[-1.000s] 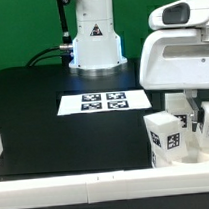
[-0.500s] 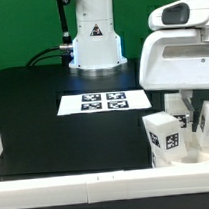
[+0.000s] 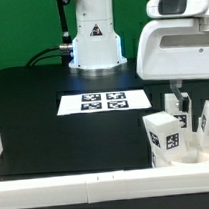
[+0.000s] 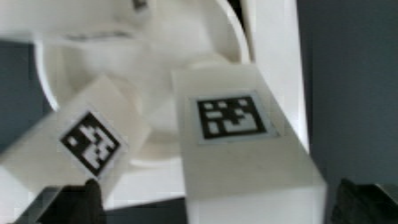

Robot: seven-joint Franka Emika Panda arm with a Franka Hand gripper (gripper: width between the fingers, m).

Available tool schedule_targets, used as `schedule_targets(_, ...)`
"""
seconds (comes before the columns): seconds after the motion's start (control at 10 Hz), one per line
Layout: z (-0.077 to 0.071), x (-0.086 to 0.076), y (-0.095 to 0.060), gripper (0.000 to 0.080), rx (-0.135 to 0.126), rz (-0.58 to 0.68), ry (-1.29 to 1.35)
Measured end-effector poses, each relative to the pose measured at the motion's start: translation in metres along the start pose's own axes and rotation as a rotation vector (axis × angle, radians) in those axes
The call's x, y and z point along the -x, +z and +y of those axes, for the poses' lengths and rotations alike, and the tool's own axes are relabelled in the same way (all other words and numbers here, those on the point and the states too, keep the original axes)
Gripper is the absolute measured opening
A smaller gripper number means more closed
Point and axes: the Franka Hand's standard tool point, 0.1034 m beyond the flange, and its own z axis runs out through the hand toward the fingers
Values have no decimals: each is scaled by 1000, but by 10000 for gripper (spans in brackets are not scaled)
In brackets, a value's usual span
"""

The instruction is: Assemble stool

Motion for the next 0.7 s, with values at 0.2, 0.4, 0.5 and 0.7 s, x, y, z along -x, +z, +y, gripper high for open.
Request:
schedule_targets(0.2, 2, -6, 4, 649, 22, -68, 25)
schedule_targets(0.4, -3, -5, 4, 649, 21, -63, 41)
schedule_targets(0.5, -7, -4, 5, 649, 19, -59, 51)
schedule_targets(0.7, -8, -5, 6, 563, 16, -52, 56)
